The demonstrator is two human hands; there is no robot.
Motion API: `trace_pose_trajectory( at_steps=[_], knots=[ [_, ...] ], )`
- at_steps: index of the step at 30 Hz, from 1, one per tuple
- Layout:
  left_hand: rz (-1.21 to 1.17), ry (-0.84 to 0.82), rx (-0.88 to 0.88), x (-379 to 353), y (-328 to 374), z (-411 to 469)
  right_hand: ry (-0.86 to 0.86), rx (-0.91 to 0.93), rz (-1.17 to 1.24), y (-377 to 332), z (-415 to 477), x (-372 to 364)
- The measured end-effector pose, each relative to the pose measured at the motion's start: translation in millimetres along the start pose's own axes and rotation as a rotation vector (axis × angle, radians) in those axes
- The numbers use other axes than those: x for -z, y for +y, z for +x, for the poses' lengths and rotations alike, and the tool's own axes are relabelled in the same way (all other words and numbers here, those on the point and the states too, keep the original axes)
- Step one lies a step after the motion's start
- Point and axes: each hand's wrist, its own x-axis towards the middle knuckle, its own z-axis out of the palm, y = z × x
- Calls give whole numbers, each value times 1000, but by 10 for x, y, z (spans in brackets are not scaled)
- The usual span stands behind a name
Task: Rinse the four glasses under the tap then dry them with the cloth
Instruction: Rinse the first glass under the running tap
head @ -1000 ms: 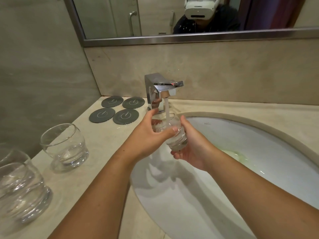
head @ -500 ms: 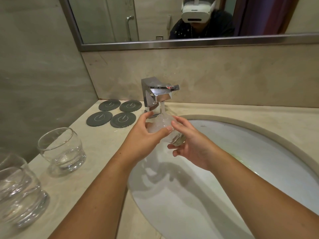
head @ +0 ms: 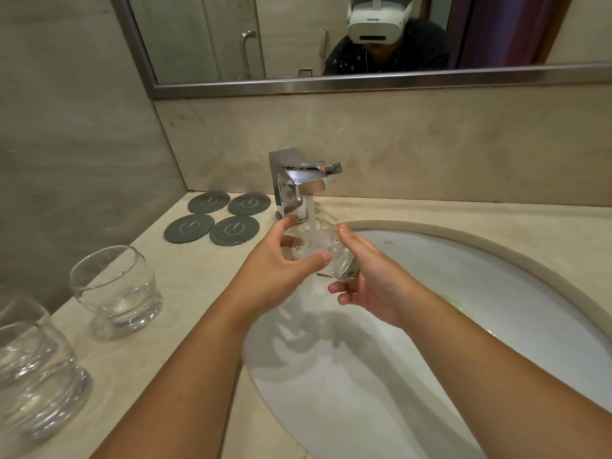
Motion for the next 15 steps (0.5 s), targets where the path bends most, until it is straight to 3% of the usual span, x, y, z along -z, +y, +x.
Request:
trace_pose_trajectory(
  at_steps=[6,15],
  knots=[
    [63,51,3,5,-31,5,3,-110,-144,-10,-27,-48],
    [17,-58,-29,-25,-21,9,54,-216,-141,-49,1,1]
  ],
)
